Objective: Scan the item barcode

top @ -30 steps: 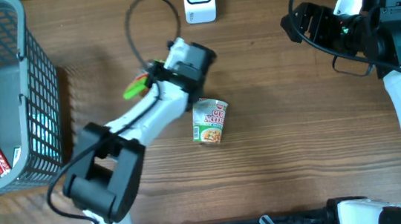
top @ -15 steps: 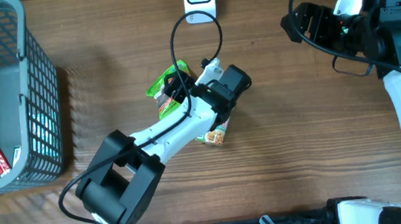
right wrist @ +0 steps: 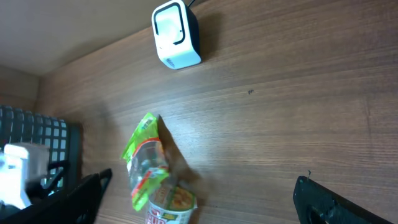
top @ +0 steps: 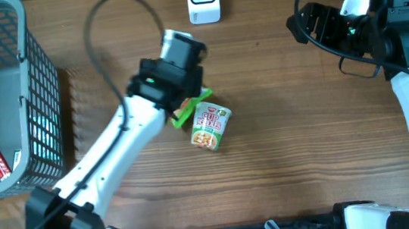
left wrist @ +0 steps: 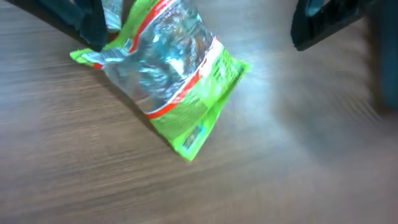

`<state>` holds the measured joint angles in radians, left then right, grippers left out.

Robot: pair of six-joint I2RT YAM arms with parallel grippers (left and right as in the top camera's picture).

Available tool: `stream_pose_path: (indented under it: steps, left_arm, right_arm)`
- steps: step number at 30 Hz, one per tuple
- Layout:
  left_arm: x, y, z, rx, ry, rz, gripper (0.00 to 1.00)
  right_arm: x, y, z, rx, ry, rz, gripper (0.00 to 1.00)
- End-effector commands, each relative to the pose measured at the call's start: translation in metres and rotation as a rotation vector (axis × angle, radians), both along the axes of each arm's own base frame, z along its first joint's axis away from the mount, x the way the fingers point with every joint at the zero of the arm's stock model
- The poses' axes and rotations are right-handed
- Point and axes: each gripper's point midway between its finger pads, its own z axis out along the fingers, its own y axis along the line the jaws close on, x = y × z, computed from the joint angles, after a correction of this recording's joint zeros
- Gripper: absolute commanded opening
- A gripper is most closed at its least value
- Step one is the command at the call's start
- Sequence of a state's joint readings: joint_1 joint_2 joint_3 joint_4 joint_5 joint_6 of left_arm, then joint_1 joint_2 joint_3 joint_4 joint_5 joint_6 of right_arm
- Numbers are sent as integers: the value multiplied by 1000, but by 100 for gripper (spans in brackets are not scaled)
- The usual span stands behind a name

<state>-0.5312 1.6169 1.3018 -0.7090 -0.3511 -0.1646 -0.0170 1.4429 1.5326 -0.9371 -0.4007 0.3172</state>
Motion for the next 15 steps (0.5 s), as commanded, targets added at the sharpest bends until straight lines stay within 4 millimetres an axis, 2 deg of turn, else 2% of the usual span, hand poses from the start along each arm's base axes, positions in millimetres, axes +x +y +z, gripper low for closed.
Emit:
stream_pose_path:
  steps: [1, 2, 3, 4, 10, 15]
  left_arm:
    - [-6, 2, -29, -242, 156, 124, 47]
    - [-6, 3, -36, -279, 183, 149, 18]
    - [-7, 1, -42, -310, 215, 156, 9]
    - [-8, -3, -48, -339, 246, 146, 4]
    - [2, -17, -79, -378, 299, 129, 4]
    - [-1, -30, -109, -403, 380, 108, 4]
  right_arm:
    - [2, 1, 4, 17, -6, 2, 100]
    - [2, 1, 4, 16, -6, 2, 100]
    - [2, 1, 4, 17, -6, 2, 99]
    - [2, 1, 4, 16, -6, 2, 100]
    - [2, 1, 4, 16, -6, 2, 100]
    - [2, 1, 4, 16, -6, 2, 100]
